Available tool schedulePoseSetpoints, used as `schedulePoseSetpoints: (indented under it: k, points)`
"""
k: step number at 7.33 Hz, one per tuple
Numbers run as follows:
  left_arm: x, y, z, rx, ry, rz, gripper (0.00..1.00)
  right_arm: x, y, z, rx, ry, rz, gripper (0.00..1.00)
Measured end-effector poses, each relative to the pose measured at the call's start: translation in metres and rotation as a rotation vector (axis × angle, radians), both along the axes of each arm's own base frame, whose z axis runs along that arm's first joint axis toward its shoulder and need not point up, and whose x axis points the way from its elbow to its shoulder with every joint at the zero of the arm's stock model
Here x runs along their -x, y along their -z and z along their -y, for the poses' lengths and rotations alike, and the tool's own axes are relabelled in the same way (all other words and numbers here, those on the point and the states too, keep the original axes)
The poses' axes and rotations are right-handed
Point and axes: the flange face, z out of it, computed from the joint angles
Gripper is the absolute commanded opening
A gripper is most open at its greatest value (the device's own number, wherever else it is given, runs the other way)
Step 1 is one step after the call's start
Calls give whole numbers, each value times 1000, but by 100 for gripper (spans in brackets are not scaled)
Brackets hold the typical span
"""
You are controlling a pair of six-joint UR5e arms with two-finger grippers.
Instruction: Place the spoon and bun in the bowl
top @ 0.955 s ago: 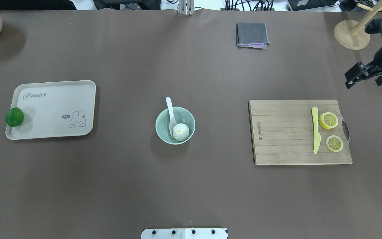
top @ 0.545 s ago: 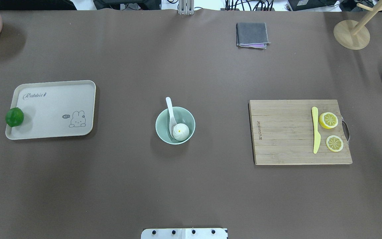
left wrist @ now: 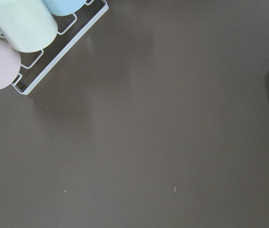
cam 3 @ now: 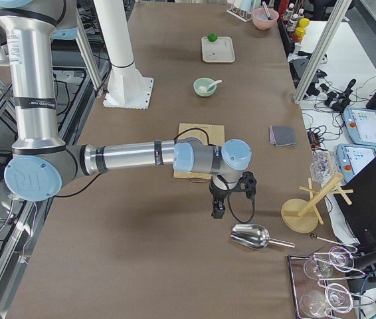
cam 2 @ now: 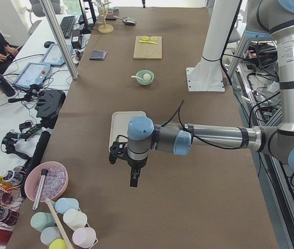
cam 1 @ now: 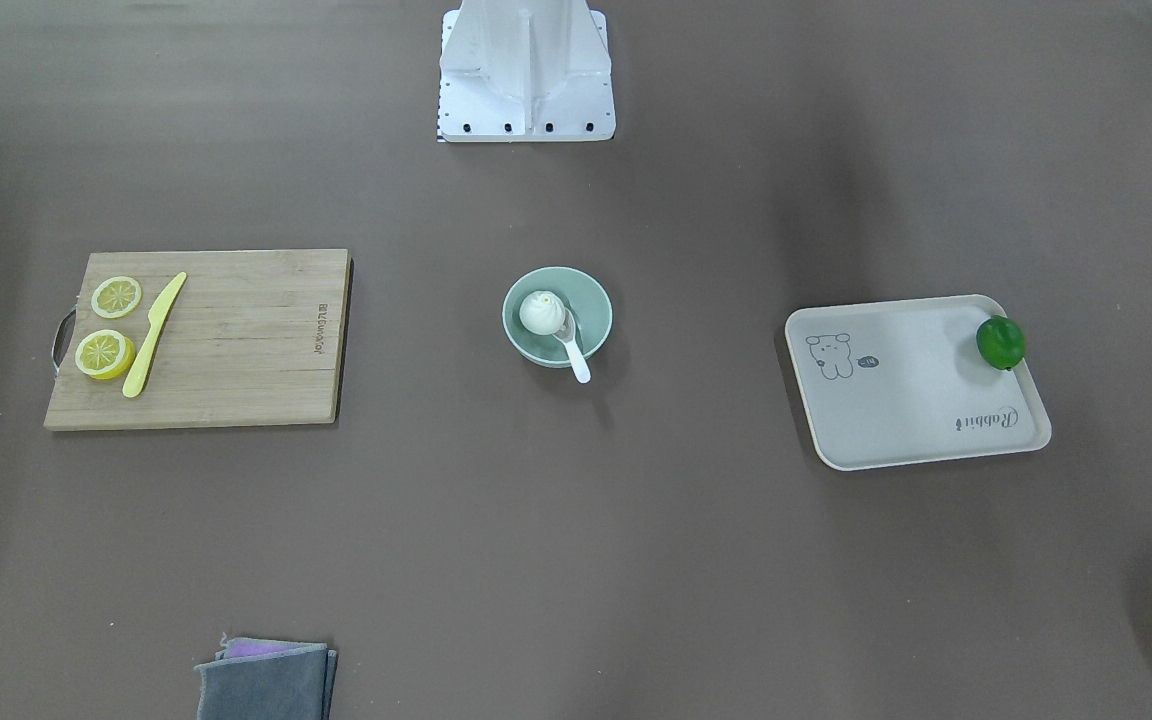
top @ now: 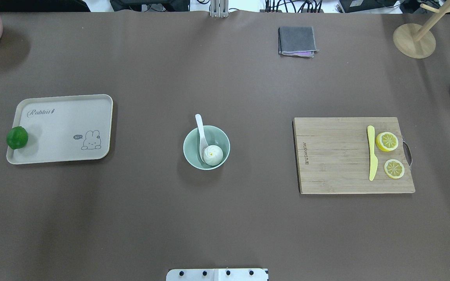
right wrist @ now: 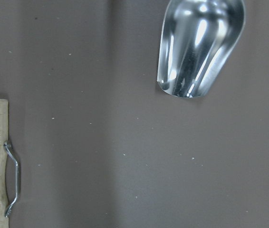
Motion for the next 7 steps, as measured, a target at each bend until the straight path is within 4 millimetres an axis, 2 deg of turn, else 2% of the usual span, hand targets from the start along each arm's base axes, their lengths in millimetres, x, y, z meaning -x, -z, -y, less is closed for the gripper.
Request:
schedulePoseSetpoints:
  k: [2,7]
  points:
    - [0,4,0,-7,0,-1,98,-9,-5,-5,11,-21,-2,100]
    - [0,3,2,-3,3,0,98,-11,-3,-4,11,-27,-3,100]
